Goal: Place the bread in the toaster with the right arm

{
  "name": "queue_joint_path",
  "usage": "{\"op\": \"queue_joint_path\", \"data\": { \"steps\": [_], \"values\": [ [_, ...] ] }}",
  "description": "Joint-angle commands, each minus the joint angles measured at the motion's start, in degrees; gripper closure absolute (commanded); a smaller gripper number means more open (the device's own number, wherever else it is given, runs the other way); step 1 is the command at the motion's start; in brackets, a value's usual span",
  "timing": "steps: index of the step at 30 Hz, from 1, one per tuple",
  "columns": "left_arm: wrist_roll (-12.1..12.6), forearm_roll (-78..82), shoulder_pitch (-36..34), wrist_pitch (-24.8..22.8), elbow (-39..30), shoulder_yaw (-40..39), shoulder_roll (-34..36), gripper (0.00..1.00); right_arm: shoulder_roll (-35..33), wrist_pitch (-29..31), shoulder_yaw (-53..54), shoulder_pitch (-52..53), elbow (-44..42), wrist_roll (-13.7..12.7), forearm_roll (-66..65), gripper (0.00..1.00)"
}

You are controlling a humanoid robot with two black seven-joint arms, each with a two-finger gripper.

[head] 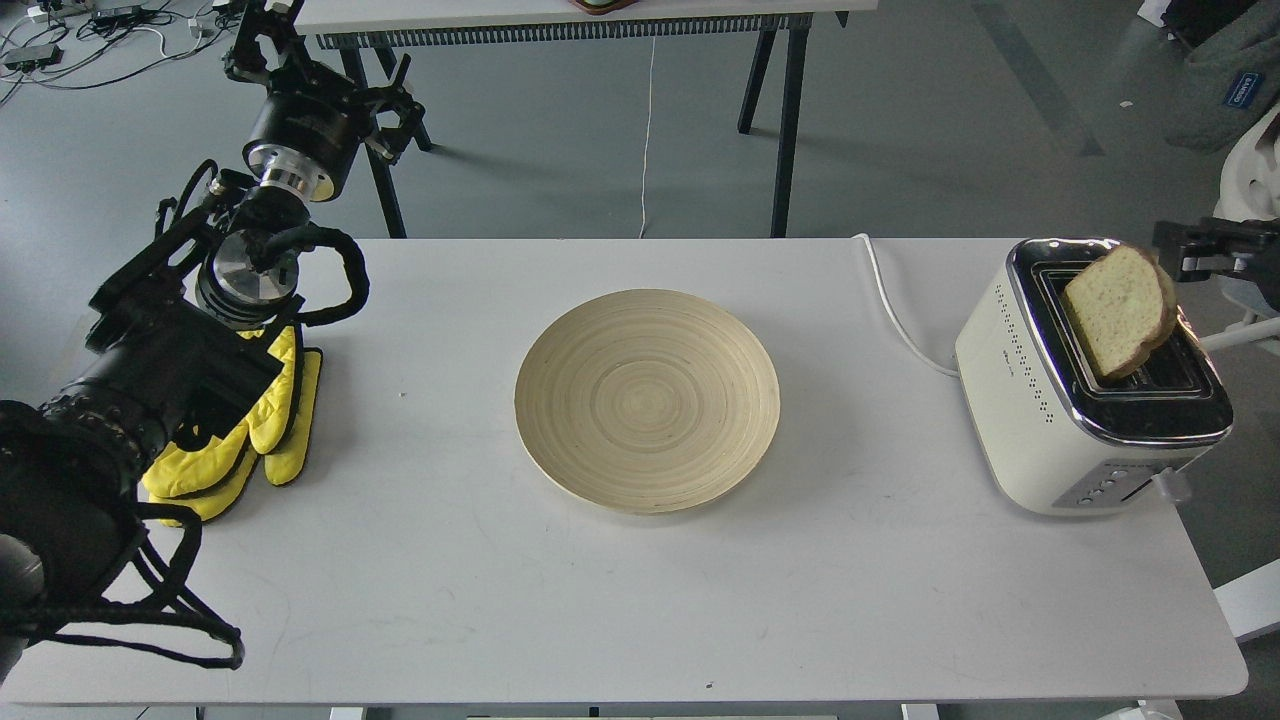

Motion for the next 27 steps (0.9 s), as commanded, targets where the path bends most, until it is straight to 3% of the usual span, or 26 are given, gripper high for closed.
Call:
{"op": "queue_joint_path", "data": {
  "steps": [1, 5, 14, 22, 27],
  "values": [
    [0.00, 0.00, 0.02, 0.09, 0.00, -0.04, 0.05, 0.00, 0.23, 0.00, 0.67, -0.02, 0.14, 0.24, 0.48, 0.04],
    [0.00, 0.00, 0.02, 0.00, 0.00, -0.04, -0.04, 0.00, 0.32, -0.53, 5.66, -0.02, 0.05, 0.67, 2.75, 0.04],
    [0.00, 0.00, 0.02, -0.18, 0.00, -0.04, 0.05, 0.00, 8.83, -1.50, 15.69, -0.81, -5.21, 9.72, 34.81, 0.01],
    [0.00, 0.00, 0.02, -0.27, 0.00, -0.04, 0.13, 0.00, 24.38, -0.54, 25.52, -11.16, -24.44, 20.27, 60.38, 0.01],
    [0.09, 0.09, -0.07, -0.27, 0.08, 0.14, 0.40, 0.00, 35.71, 3.94, 42.64, -20.92, -39.04, 20.01, 69.55, 0.01]
  ]
}}
